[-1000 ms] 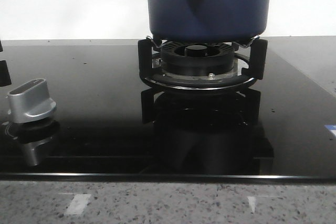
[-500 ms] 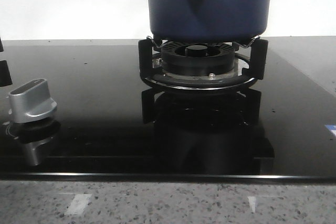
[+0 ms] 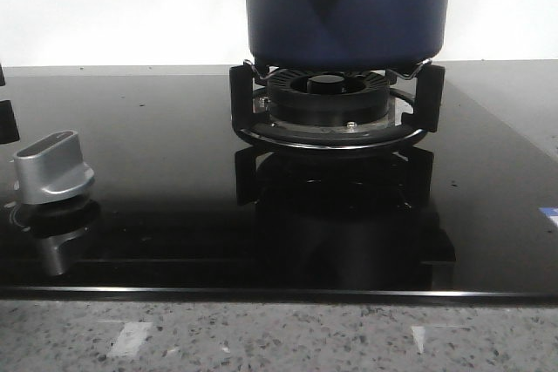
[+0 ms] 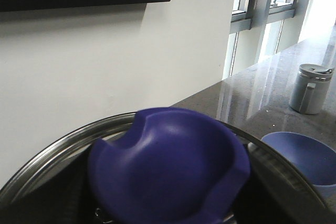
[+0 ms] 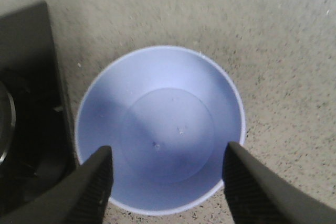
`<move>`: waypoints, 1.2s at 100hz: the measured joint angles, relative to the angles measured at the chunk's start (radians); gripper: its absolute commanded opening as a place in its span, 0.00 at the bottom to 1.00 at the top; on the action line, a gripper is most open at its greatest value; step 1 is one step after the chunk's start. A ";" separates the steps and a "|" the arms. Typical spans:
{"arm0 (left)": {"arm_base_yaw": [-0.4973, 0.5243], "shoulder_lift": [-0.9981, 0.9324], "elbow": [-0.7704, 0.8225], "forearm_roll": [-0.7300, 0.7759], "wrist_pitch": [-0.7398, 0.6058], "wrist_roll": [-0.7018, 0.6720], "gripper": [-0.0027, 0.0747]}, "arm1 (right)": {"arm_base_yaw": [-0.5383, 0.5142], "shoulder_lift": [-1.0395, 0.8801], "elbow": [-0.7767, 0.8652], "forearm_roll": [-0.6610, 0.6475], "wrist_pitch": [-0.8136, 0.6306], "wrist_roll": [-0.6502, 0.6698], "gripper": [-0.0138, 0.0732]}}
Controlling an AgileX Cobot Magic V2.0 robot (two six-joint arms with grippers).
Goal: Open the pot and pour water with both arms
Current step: 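Grasp the light blue bowl rim with right gripper and lift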
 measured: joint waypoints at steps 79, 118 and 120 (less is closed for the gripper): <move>0.000 -0.002 0.006 -0.004 0.002 0.000 0.51 | -0.354 0.255 0.038 0.276 0.030 -0.121 0.62; 0.000 -0.002 0.006 -0.004 0.005 0.000 0.51 | -0.356 0.351 0.038 0.288 0.003 -0.125 0.57; 0.000 -0.002 0.006 -0.004 0.007 0.000 0.51 | -0.356 0.354 0.038 0.290 0.003 -0.126 0.55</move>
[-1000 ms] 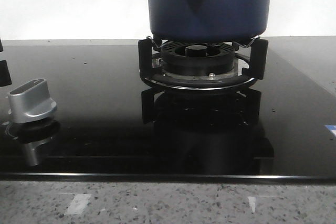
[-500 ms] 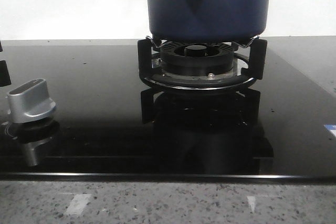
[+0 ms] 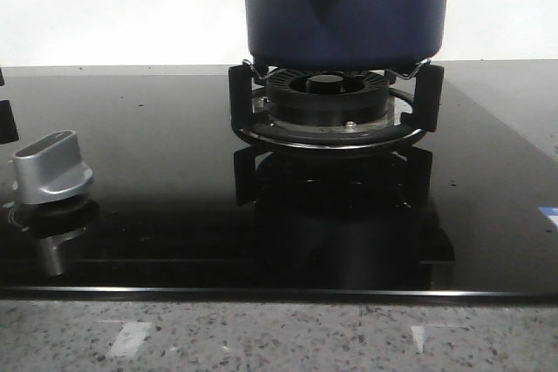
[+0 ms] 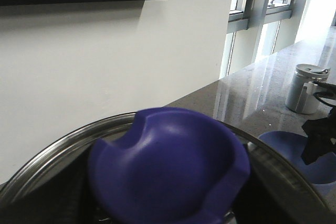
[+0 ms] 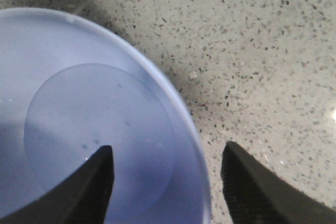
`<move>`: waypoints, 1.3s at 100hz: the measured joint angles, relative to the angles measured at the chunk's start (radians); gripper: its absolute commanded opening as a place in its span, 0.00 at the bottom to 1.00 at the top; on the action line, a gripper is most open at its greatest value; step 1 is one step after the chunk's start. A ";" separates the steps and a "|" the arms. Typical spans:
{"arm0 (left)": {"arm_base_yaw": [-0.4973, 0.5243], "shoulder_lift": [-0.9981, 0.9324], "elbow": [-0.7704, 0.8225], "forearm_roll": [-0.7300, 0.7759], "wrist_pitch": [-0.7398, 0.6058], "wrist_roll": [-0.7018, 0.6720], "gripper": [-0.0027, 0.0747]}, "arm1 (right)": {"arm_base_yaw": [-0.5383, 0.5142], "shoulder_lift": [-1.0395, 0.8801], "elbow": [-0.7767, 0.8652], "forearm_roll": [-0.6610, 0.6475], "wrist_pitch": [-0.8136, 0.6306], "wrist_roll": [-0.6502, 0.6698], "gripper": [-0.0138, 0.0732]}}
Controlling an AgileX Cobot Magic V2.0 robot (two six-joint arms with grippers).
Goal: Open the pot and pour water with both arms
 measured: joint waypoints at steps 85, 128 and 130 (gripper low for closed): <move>0.000 0.000 0.000 0.000 0.004 0.000 0.51 | 0.000 0.012 0.048 0.056 -0.025 -0.056 0.07; 0.000 0.000 0.000 -0.004 0.004 0.000 0.51 | 0.078 0.003 -0.272 0.097 0.083 -0.072 0.07; 0.000 0.000 0.000 -0.004 0.004 0.000 0.51 | 0.086 0.003 -0.291 0.097 0.089 -0.074 0.07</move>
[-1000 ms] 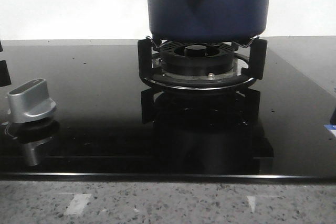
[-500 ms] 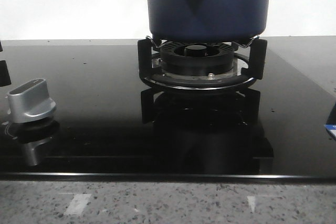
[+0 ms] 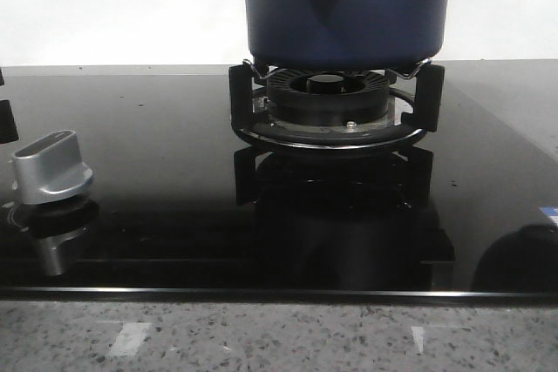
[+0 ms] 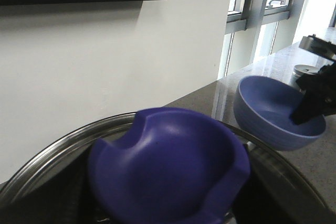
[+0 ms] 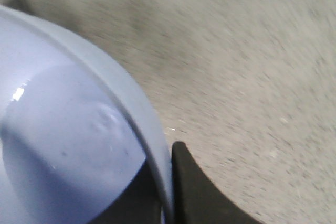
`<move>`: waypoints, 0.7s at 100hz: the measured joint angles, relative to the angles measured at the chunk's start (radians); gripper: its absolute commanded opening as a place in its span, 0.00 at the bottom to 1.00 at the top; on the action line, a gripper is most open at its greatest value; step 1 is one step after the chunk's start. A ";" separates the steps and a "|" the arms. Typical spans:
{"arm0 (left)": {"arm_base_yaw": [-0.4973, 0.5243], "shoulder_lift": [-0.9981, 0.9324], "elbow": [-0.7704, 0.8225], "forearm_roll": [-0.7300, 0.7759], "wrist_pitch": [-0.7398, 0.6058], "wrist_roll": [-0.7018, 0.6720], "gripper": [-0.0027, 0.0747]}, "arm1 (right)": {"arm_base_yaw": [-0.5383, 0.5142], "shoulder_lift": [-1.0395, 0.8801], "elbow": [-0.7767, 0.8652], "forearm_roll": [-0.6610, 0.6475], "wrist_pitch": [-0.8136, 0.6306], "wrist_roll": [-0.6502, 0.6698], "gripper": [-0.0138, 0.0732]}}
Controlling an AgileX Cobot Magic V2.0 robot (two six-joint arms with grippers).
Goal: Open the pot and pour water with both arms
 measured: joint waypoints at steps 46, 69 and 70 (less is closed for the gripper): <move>0.000 0.000 0.000 -0.035 -0.010 0.000 0.51 | 0.221 0.109 -0.361 0.012 0.112 -0.002 0.09; 0.000 0.000 0.000 -0.037 -0.012 0.000 0.51 | 0.340 0.200 -0.488 0.018 0.112 -0.002 0.09; 0.000 0.000 0.000 -0.037 -0.012 0.000 0.51 | 0.347 0.204 -0.488 0.018 0.112 -0.002 0.09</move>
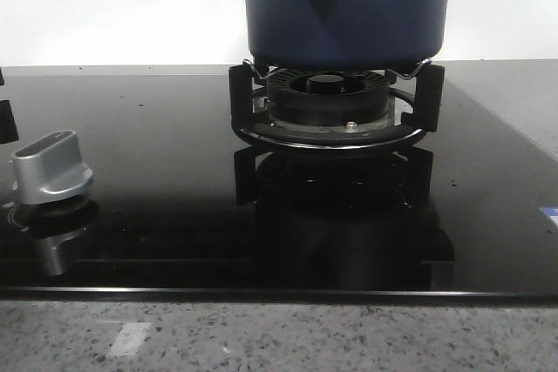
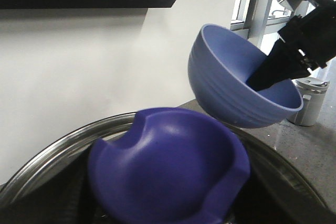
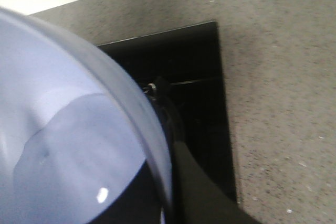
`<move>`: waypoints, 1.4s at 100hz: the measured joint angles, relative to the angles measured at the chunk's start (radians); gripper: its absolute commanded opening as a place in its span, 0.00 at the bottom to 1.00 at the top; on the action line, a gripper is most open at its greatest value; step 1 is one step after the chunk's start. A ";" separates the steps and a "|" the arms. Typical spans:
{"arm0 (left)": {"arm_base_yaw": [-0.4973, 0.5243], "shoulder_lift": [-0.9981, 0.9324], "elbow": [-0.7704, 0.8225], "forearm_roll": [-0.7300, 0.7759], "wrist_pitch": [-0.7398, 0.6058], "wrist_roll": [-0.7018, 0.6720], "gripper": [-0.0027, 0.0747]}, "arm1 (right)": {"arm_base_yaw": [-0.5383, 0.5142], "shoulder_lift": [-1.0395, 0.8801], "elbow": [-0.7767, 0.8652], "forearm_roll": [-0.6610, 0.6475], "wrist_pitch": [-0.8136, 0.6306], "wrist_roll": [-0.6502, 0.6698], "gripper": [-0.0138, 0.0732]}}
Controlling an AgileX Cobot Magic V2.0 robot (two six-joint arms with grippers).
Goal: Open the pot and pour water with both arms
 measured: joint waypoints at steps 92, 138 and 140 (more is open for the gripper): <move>0.000 0.000 0.000 -0.002 -0.048 0.000 0.51 | 0.360 0.135 -0.017 -0.621 -0.194 0.044 0.09; 0.000 0.000 0.000 -0.004 -0.050 0.000 0.51 | 0.478 0.135 -0.017 -0.972 -0.239 0.088 0.11; 0.000 0.000 0.000 -0.004 -0.050 0.000 0.51 | 0.485 0.135 -0.017 -0.982 -0.239 0.088 0.11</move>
